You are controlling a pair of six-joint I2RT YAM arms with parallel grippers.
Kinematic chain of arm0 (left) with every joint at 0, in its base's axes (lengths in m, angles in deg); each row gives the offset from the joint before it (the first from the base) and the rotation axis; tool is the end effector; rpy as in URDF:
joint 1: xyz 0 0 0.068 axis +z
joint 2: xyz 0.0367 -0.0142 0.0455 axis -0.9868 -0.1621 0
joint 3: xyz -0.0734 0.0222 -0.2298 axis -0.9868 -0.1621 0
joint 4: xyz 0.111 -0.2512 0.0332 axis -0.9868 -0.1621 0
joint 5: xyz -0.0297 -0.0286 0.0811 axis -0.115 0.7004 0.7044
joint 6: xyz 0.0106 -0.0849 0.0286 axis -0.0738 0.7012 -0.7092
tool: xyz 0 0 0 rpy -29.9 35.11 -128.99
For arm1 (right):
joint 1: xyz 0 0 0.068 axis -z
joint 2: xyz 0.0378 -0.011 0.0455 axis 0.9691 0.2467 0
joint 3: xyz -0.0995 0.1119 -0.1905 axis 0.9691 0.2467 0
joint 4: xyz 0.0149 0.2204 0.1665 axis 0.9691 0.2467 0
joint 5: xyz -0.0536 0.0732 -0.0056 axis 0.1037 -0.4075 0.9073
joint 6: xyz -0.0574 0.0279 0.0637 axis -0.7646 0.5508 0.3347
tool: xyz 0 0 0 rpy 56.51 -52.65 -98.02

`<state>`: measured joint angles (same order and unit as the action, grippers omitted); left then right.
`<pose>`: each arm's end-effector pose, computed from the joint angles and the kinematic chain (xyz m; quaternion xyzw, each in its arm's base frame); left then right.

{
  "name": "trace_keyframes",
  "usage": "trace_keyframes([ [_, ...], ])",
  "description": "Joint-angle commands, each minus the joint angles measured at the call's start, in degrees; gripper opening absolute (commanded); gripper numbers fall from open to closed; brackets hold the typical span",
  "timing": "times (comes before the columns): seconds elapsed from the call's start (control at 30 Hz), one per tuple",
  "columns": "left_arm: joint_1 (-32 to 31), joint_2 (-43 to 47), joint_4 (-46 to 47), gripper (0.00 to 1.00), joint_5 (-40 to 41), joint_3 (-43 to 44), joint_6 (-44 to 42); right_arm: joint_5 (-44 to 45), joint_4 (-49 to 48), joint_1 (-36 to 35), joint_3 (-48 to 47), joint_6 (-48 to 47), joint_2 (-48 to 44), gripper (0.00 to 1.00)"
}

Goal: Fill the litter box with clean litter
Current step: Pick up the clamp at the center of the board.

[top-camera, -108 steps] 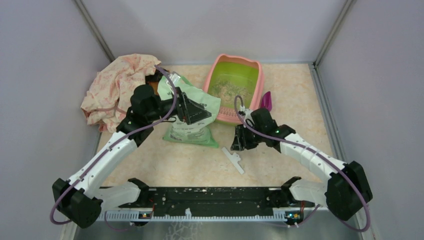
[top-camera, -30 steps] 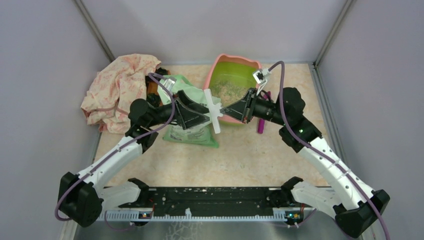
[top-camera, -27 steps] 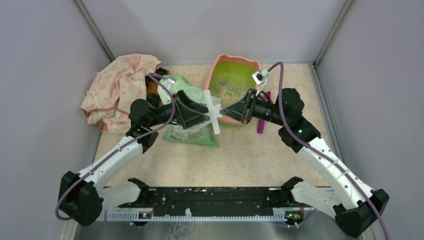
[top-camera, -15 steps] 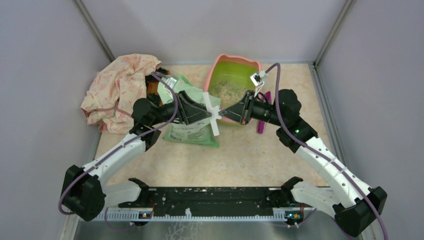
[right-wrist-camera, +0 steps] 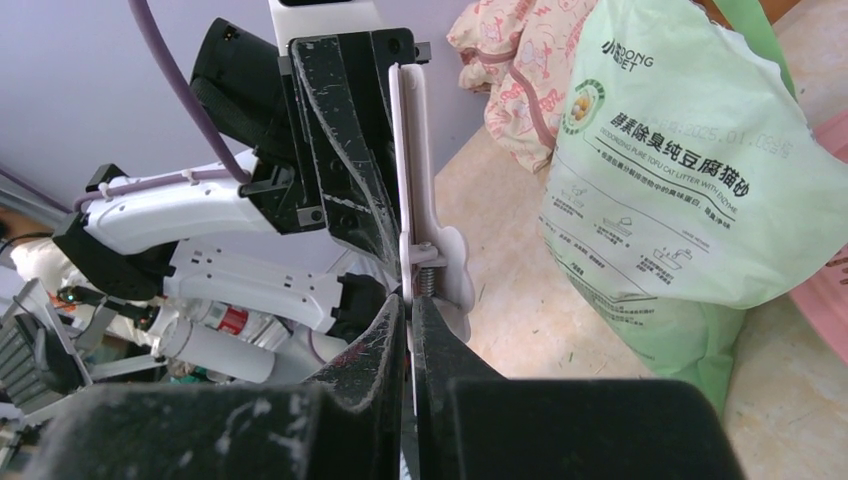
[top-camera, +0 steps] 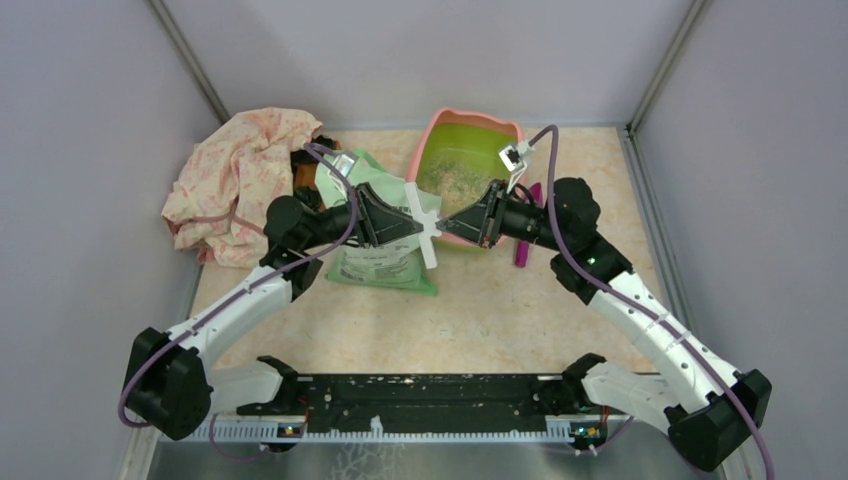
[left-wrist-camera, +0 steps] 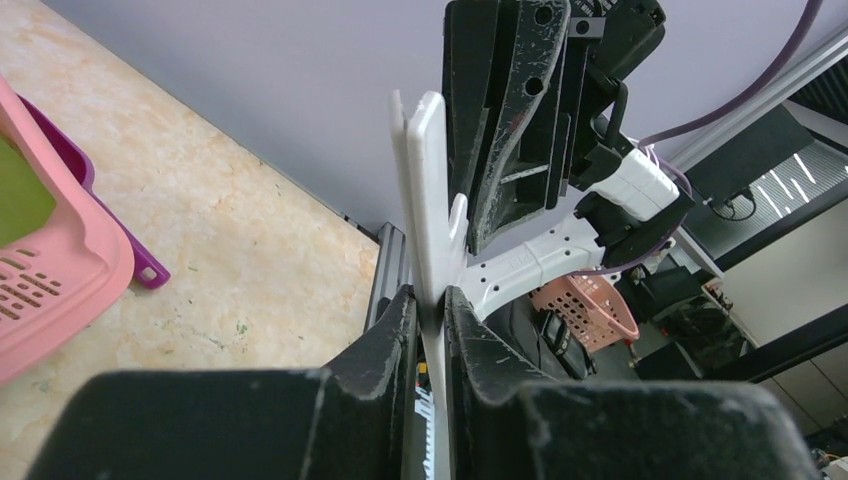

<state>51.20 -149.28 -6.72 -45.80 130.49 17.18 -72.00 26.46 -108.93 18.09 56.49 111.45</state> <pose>0.2441 -0.2070 0.3172 0.2098 0.5861 -0.6753 0.3957 0.2204 0.1992 0.3607 -0.1710 0.6907 0.5690 0.4123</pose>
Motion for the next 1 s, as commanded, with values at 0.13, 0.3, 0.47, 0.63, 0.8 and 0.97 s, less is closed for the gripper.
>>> trace_keyframes([
  [0.13,0.1,0.4,1.51,0.16,-1.04,1.43,-0.37,1.46,3.41,-0.31,-2.78,-2.84,-1.06,0.28],
  [0.3,0.02,0.48,1.49,0.16,-1.21,1.62,0.09,2.22,4.88,-0.3,-2.91,-3.62,-1.69,0.36],
  [0.47,0.05,0.44,1.89,0.16,-1.52,1.63,0.85,2.41,4.06,-0.3,-2.05,-3.89,-2.84,0.43],
  [0.63,0.01,0.03,3.37,0.16,-2.1,1.61,2.32,1.4,2.45,-0.34,-1.68,-3.26,-2.43,0.45],
  [0.8,-0.04,-0.29,4.93,0.16,-2.28,1.36,3.63,-0.56,-1.09,-0.36,-0.9,-2.2,-1.54,0.46],
  [0.97,-0.01,-1.21,7.41,0.16,-3.1,1.12,5.7,-2.08,-4.8,-0.32,-0.15,-0.46,-0.68,0.46],
])
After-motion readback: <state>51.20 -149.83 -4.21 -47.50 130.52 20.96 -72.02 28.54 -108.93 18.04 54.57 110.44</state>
